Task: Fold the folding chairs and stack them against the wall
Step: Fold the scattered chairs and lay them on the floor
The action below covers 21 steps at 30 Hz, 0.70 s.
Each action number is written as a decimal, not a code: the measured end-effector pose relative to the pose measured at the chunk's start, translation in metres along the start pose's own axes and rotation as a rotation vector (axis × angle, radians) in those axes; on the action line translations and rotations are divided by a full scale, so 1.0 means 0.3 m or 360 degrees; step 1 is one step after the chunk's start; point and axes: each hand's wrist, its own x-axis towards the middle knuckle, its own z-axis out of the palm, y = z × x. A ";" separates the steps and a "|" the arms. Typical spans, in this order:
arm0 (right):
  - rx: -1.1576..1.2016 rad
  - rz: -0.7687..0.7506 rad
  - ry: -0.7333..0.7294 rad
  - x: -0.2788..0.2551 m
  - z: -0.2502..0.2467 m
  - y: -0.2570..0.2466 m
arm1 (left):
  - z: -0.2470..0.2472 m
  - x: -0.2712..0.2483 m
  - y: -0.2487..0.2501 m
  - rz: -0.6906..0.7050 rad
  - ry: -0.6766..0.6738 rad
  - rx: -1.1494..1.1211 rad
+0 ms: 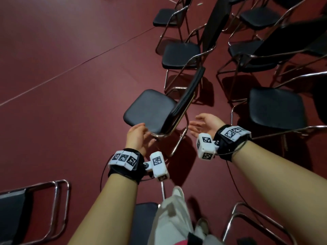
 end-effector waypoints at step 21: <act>-0.0339 0.0104 0.0343 0.564 0.172 -0.383 | 0.389 0.518 0.210 -0.0146 -0.0073 0.0385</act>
